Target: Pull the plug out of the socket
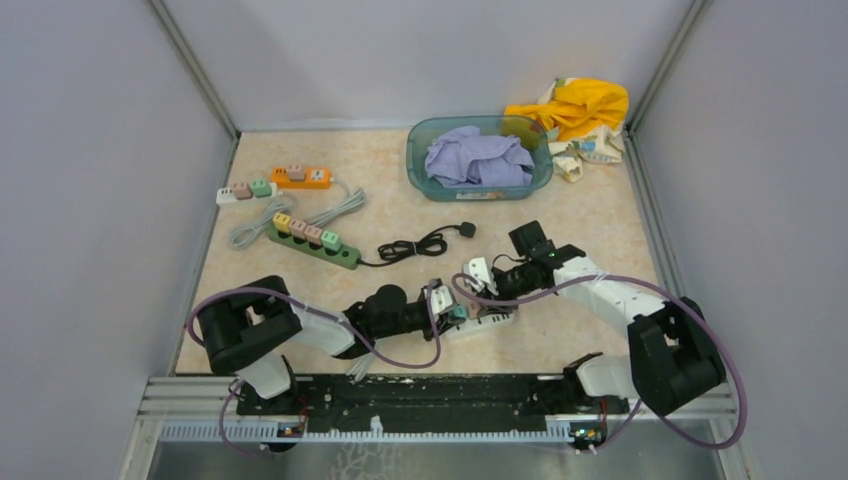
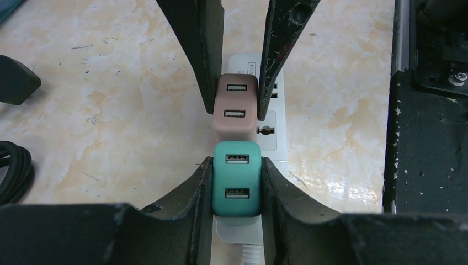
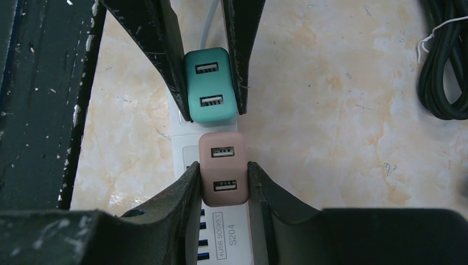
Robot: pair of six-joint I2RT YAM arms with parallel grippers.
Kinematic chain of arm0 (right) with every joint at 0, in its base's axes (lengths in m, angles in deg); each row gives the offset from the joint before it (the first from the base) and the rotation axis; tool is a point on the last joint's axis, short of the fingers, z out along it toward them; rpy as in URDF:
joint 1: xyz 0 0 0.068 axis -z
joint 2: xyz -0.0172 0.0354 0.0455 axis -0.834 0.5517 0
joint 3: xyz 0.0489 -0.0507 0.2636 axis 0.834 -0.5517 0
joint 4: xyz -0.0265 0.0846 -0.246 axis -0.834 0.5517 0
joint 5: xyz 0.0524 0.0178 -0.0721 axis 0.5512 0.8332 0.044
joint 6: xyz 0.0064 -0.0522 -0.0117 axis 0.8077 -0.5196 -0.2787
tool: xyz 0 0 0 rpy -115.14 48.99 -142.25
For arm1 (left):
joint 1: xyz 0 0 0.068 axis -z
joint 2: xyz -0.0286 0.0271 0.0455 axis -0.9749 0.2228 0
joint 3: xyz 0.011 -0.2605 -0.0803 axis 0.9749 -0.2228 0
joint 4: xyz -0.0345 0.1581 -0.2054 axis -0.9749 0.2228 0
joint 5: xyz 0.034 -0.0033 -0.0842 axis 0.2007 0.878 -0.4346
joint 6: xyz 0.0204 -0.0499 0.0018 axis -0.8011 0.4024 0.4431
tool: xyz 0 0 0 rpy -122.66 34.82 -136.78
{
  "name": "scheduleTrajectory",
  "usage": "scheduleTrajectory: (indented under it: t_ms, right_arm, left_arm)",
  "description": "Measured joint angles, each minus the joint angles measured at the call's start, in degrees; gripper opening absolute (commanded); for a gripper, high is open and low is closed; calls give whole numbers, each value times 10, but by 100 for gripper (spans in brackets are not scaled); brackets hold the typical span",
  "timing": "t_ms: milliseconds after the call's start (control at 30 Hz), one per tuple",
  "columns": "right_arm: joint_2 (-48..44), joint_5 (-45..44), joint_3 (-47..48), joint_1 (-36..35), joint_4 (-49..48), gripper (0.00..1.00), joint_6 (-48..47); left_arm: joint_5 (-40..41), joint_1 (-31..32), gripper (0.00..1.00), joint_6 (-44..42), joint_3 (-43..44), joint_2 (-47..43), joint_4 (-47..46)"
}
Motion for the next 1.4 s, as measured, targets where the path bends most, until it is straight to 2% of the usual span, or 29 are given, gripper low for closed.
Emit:
scheduleTrajectory:
  t_ms: [167, 500, 867, 1200, 1400]
  right_arm:
    - [4, 1, 3, 11, -2, 1, 17]
    - [2, 21, -2, 31, 26, 1, -47]
    - [2, 11, -3, 19, -6, 0, 17]
    - [-13, 18, -19, 24, -7, 0, -10]
    - [-13, 11, -19, 12, -20, 0, 11]
  left_arm:
    - [-3, -2, 0, 0, -1, 1, -3]
    - [-8, -2, 0, 0, -2, 8, -15]
    - [-9, -2, 0, 0, -3, 8, -18]
    - [-11, -2, 0, -1, -3, 12, -23]
    - [-13, -2, 0, 0, -3, 12, -23]
